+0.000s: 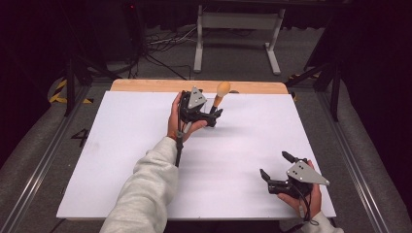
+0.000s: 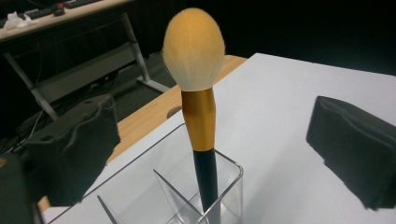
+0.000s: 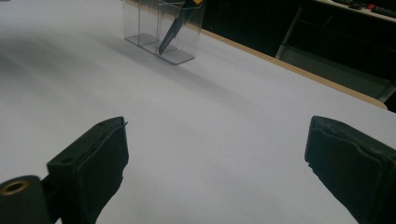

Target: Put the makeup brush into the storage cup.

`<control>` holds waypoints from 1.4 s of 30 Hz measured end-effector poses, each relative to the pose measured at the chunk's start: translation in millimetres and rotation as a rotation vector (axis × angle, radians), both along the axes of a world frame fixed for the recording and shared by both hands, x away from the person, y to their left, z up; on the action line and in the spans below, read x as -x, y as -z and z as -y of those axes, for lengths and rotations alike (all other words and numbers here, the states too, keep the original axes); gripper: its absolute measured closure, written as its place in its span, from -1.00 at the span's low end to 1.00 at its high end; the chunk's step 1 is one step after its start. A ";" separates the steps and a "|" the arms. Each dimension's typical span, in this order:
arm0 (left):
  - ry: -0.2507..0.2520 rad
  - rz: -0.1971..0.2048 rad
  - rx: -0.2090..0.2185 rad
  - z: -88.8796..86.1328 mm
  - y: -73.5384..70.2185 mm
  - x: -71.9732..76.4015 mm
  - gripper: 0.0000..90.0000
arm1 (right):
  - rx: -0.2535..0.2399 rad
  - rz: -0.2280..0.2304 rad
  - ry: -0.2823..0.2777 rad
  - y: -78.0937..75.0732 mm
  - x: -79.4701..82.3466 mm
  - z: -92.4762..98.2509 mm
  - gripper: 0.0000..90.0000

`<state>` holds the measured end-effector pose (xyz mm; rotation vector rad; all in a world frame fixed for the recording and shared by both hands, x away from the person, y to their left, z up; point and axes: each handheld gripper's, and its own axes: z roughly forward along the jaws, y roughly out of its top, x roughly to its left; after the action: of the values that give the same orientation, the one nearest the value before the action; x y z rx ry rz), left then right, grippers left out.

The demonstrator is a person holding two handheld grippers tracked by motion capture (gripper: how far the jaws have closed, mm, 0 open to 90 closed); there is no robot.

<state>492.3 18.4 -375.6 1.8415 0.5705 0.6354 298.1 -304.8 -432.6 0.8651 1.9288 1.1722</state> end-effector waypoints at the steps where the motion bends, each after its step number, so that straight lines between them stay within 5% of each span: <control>1: 0.003 0.007 -0.008 -1.7 -2.0 3.2 -0.92 | 0.003 0.001 -0.001 -0.5 0.5 -0.4 -0.85; 9: -0.012 0.048 -0.023 -7.5 -11.3 20.8 -0.92 | 0.004 0.005 0.000 -0.8 0.6 -0.8 -0.85; 42: -0.012 0.078 -0.033 -52.3 -12.1 55.6 -0.96 | 0.013 0.005 -0.015 -0.4 2.0 -4.0 -0.86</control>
<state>436.7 70.7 -363.6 1.8368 0.5224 0.7256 296.1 -300.8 -432.2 0.8415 1.9396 1.1681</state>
